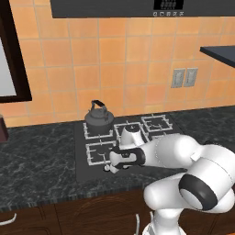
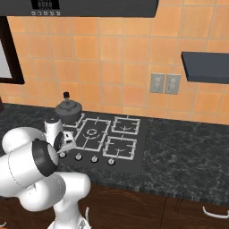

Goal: Turn off the rear left burner of the stove.

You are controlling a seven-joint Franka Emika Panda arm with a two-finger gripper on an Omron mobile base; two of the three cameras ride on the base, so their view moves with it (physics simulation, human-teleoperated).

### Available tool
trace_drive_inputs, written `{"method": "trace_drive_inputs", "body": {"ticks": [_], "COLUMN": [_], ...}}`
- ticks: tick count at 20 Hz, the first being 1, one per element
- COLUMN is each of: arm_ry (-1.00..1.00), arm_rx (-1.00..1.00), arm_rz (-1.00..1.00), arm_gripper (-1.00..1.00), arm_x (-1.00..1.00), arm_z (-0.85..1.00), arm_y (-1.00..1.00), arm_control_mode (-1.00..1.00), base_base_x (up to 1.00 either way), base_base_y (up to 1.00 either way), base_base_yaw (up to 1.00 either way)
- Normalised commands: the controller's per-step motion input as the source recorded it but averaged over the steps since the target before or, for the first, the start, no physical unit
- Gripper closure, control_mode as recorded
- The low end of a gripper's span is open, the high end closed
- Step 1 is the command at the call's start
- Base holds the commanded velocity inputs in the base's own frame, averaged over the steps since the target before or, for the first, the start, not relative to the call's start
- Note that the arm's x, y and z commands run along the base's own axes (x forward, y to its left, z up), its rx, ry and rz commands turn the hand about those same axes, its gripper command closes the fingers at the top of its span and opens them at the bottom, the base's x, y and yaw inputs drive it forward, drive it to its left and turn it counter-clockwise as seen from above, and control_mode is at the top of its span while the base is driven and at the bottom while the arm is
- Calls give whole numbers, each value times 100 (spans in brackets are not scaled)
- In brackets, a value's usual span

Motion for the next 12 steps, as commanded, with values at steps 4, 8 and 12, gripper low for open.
{"method": "trace_drive_inputs", "body": {"ticks": [4, 8, 12], "arm_ry": [0, 0, 0], "arm_rx": [0, 0, 0], "arm_rz": [0, 0, 0], "arm_gripper": [100, 100, 100], "arm_x": [0, 0, 0], "arm_z": [0, 0, 0], "arm_y": [0, 0, 0], "arm_control_mode": [-100, -100, -100], "base_base_x": [0, 0, 0], "base_base_y": [0, 0, 0], "base_base_yaw": [0, 0, 0]}}
